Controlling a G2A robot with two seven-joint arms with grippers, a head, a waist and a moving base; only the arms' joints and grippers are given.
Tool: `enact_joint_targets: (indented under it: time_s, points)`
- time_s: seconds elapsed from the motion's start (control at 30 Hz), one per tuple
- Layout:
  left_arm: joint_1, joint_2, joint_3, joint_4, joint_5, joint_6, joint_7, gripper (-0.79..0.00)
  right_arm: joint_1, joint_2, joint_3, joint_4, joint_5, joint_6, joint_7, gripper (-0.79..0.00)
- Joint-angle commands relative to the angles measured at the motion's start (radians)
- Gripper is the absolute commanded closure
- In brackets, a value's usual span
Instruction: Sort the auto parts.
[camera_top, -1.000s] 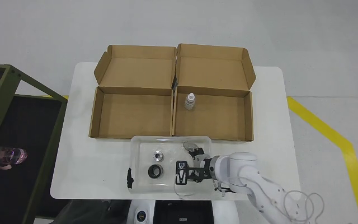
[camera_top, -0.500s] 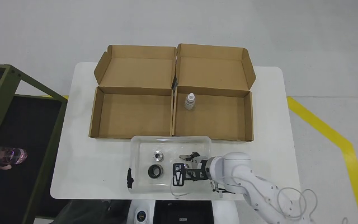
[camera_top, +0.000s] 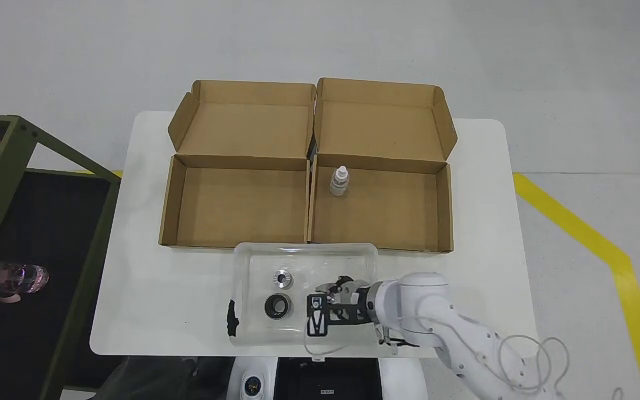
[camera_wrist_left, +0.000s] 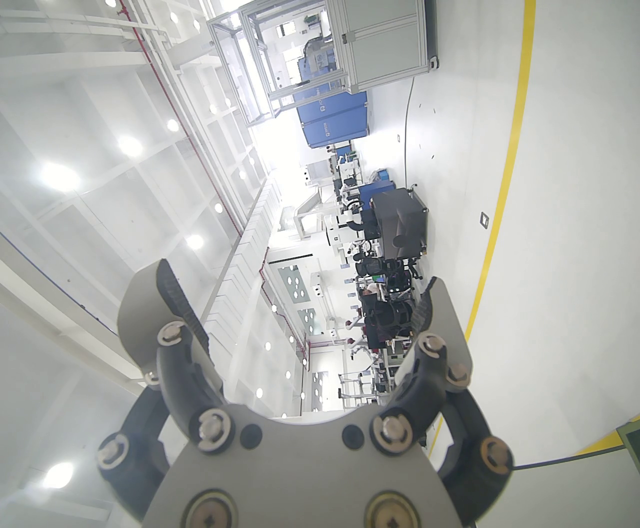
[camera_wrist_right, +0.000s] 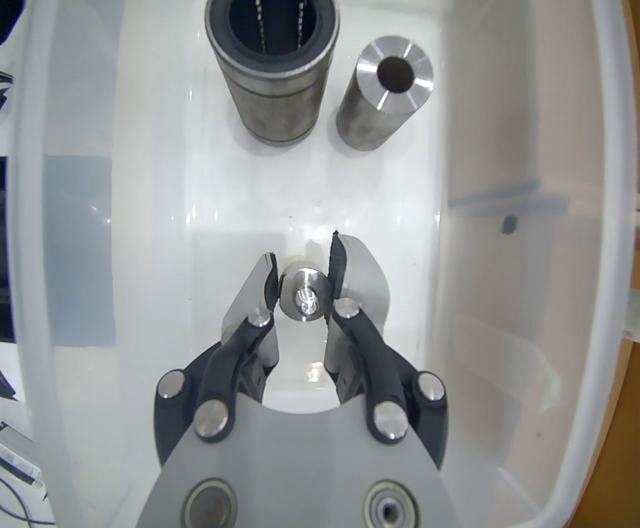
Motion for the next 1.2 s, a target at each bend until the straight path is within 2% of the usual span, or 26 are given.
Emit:
enact_joint_targets:
  time_s: [0.0,0.73,1.17]
  points:
    - [0.000,0.000,0.000,0.000,0.000,0.000,0.000,-0.785,0.002,0.001,0.007,-0.004,-0.003,-0.002,-0.041,0.000]
    - [0.000,0.000,0.000,0.000,0.000,0.000,0.000,-0.785,-0.016,0.020,0.114,-0.017,-0.074,0.015,-0.607,0.000]
    - [0.000,0.000,0.000,0.000,0.000,0.000,0.000,-0.785,-0.027,0.031,0.194,-0.014,-0.041,0.024,-0.740,0.000]
